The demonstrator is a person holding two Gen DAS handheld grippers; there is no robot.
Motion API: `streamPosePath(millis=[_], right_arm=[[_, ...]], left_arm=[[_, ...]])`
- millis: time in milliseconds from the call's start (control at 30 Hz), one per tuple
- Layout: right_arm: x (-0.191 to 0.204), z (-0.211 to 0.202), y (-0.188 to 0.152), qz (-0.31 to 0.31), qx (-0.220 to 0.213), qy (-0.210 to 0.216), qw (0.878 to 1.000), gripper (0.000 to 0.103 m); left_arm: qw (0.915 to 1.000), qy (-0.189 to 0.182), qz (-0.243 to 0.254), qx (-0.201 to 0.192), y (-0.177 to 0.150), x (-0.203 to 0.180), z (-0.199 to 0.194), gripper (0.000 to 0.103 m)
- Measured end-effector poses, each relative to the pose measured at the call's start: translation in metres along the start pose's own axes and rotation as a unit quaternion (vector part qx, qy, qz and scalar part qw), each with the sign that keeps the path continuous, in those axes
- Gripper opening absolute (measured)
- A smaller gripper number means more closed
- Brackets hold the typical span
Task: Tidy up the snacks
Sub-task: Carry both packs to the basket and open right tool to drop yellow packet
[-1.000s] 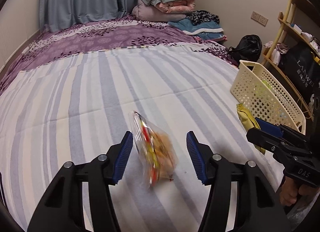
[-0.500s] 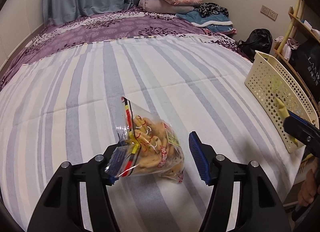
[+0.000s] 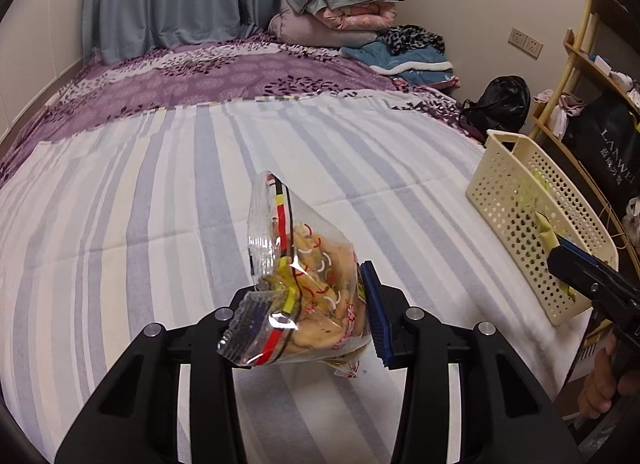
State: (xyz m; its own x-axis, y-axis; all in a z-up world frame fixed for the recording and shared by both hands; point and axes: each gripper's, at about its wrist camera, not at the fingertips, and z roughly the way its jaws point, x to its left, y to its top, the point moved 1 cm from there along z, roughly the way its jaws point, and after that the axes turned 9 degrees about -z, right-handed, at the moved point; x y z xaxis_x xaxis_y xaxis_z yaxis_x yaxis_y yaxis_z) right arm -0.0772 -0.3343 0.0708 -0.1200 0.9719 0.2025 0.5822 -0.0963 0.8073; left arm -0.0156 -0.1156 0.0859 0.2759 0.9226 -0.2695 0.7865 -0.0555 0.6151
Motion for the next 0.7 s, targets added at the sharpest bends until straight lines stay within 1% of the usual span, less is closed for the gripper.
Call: streamPosePath(millis=[167,300,500,700], right_arm=[[-0.012,-0.019,0.011,0.005,-0.027,-0.016,0.999,0.047],[-0.028,-0.038,0.017,0.014,-0.049,-0.04,0.998,0.047],[-0.062,-0.063,0.014,0.041,-0.066,-0.092,0.993,0.047],[-0.107,-0.081,0.003,0.078,-0.068,-0.157,0.982,0.047]], left_arm=[[0.9995,-0.017,0.025,-0.012,0.011,-0.023,-0.011,0.043],[0.9984,-0.033,0.042,-0.02,0.021,-0.043,-0.017,0.043],[0.9963,-0.057,0.062,-0.02,0.031,-0.073,-0.018,0.043],[0.9931,-0.074,0.089,-0.02,0.038,-0.104,-0.015,0.043]])
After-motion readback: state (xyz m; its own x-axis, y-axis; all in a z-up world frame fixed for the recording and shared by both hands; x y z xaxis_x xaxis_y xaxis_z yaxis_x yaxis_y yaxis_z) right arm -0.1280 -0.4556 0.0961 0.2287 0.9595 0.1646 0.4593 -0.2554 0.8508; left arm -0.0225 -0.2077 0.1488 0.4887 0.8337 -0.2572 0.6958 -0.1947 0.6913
